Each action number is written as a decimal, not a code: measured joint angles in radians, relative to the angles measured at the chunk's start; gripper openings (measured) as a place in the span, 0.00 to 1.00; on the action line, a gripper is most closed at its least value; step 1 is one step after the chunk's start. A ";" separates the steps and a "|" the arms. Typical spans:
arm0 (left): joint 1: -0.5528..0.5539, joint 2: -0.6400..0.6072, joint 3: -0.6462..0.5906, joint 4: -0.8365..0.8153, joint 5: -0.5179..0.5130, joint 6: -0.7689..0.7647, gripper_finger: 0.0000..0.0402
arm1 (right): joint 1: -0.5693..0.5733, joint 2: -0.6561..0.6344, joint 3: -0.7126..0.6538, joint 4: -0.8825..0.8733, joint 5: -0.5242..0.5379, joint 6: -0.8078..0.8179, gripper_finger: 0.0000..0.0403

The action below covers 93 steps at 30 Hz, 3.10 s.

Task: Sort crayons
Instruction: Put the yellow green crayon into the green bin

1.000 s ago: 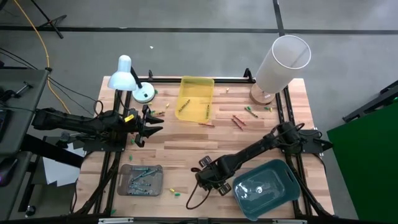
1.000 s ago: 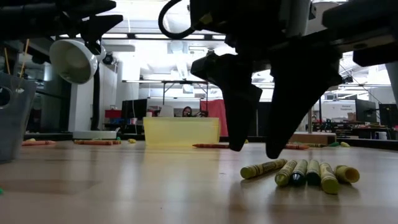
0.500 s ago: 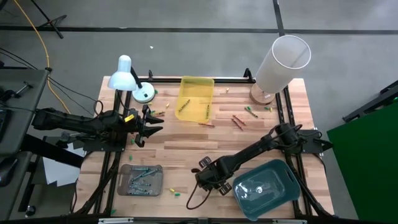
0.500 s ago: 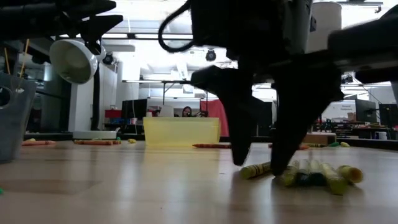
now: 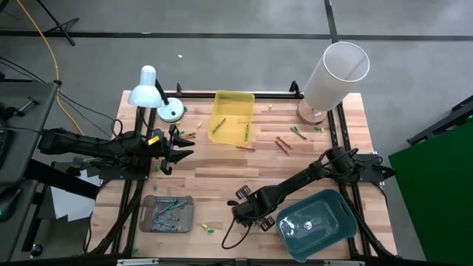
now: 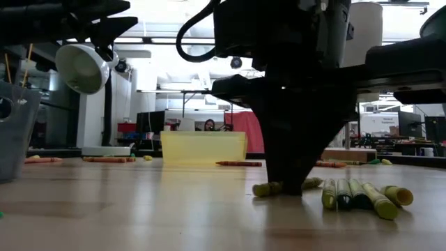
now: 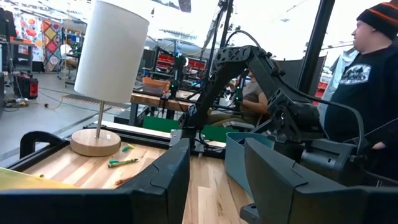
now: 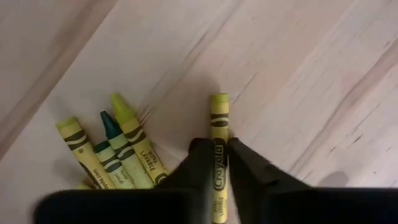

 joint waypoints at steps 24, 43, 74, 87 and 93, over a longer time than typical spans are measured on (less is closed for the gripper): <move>0.000 -0.046 0.000 0.004 0.000 0.027 0.35 | -0.088 -0.022 0.192 -0.223 0.229 0.112 0.00; 0.000 -0.048 0.000 -0.150 0.096 0.111 0.35 | -0.080 -0.622 -0.602 0.638 0.441 0.368 0.00; 0.000 -0.044 0.000 -0.174 0.008 0.070 0.35 | 0.261 -0.656 -0.201 -0.107 0.126 1.114 0.00; 0.000 -0.043 -0.001 -0.129 0.008 0.107 0.35 | 0.438 -0.435 -0.203 -0.395 0.017 1.535 0.00; 0.000 -0.043 -0.001 -0.086 0.008 0.135 0.35 | 0.429 -0.319 -0.204 -0.400 -0.011 1.501 0.01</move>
